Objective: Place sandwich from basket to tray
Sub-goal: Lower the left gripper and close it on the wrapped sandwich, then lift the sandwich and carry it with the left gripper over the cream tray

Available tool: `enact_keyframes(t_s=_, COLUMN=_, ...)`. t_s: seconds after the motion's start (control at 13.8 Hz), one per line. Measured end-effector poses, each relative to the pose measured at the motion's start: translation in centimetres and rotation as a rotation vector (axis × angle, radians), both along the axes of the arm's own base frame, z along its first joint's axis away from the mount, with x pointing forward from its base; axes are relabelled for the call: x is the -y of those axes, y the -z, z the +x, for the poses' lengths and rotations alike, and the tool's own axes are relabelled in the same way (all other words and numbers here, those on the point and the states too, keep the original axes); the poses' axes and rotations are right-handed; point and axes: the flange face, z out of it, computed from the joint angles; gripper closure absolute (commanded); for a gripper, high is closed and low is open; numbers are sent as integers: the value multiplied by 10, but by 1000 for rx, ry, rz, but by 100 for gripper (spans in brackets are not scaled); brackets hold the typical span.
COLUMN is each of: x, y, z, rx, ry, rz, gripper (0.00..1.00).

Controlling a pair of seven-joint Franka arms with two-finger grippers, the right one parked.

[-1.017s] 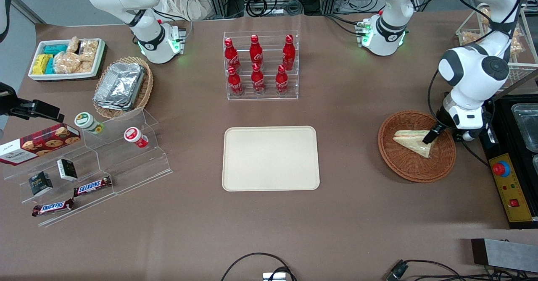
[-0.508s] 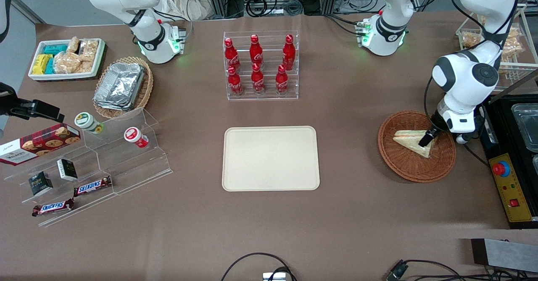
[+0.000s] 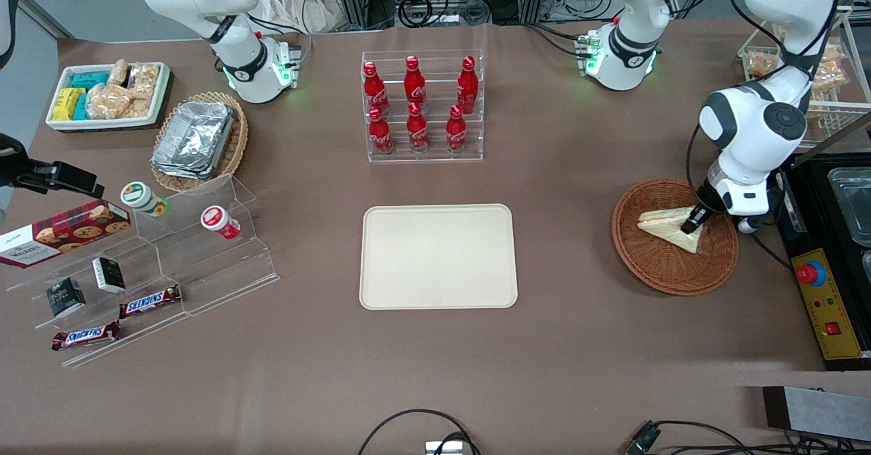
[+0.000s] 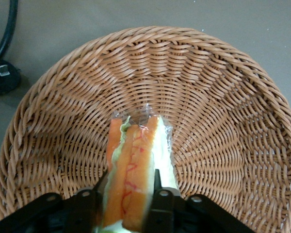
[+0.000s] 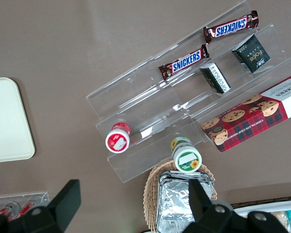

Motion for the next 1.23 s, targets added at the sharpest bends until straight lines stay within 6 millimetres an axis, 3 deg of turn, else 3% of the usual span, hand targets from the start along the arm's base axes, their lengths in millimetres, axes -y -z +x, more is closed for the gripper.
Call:
enact_keyframes(t_s=0.29, x=2, y=-15, z=4, rx=7, ry=29, rz=3, gripper=99)
enact_keyframes(t_s=0.73, x=17, y=-102, z=7, rx=-31, ry=213, rz=15, gripper=99)
enact_keyframes(t_s=1.23, x=99, y=-176, z=31, rx=-103, ry=559, rz=67, gripper=97)
